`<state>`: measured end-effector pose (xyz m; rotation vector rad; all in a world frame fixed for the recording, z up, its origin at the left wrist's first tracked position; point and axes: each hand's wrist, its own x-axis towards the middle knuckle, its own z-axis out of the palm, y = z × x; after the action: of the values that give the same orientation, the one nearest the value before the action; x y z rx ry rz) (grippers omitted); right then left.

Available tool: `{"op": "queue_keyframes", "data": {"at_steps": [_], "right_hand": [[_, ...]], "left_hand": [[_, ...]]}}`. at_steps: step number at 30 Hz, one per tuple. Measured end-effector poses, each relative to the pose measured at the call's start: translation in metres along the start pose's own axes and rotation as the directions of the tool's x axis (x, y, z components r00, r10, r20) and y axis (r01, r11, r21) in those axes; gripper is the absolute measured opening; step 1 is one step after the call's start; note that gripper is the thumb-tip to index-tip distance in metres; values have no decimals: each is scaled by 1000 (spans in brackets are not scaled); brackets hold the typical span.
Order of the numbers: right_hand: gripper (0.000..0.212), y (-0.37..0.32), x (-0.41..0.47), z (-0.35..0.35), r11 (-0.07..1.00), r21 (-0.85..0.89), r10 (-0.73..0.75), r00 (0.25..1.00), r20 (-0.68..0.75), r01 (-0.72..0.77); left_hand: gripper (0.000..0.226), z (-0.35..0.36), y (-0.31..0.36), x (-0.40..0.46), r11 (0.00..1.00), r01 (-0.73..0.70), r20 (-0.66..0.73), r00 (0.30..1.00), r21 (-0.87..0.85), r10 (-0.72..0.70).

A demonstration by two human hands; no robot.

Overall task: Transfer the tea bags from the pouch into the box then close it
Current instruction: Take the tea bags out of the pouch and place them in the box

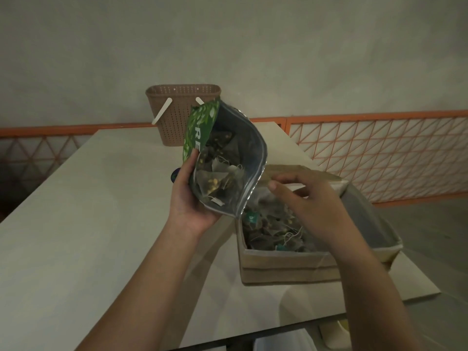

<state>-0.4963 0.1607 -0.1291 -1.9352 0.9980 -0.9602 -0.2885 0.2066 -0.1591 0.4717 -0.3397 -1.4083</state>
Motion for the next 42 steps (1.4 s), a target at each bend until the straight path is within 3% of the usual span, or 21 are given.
{"op": "queue_keyframes", "data": {"at_steps": [4, 7, 9, 11, 13, 15, 18, 20, 25, 28, 31, 34, 42], "right_hand": [[23, 2, -2, 5, 988, -142, -55, 999, 4, 54], [31, 1, -3, 8, 949, -311, 20, 969, 248, 60], [42, 3, -4, 9, 855, -518, 168, 932, 321, 24], [45, 3, -5, 9, 727, -686, 207, 943, 260, 29], [35, 2, -4, 10, 759, -649, 83, 982, 170, 48], [21, -5, -6, 14, 912, -401, -95, 995, -7, 84], [8, -26, -13, 22, 950, -130, -309, 923, -229, 285], [3, -40, -17, 31, 902, -171, -426, 882, -200, 397], [14, -60, -8, 68, 706, -416, -650, 758, -59, 573], [20, -65, 3, 82, 615, -647, -541, 838, 70, 451], [40, -69, 7, 83, 589, -714, -358, 914, 188, 378], [44, -76, 4, 83, 566, -729, -296, 921, 255, 384], [34, -60, -1, 75, 682, -588, -301, 900, 317, 435]], "left_hand": [[44, 0, 0, -1, 1000, -2, -17, 1000, -1, 2], [45, -1, -1, -2, 1000, -1, -15, 1000, -10, 1], [46, -1, -1, -3, 1000, -4, -19, 1000, -8, 4], [45, -1, 0, -4, 1000, 1, -28, 1000, -3, -1], [46, -1, 1, -5, 1000, 11, -42, 999, -4, -12], [46, 0, 1, -5, 1000, 10, -45, 999, -11, -11], [53, 4, 1, -6, 1000, 0, -37, 999, 5, 0], [57, 6, 1, -7, 1000, -12, -27, 1000, 21, 12], [55, 4, 1, -8, 999, -37, 22, 999, -15, 37], [52, 1, 0, -10, 999, -36, 22, 999, -16, 37], [50, -1, 1, -9, 999, -40, -23, 999, 20, 40], [52, -3, 1, -6, 999, -49, -23, 999, 0, 49], [62, -2, 2, -3, 997, -69, -48, 996, 32, 70]]}}
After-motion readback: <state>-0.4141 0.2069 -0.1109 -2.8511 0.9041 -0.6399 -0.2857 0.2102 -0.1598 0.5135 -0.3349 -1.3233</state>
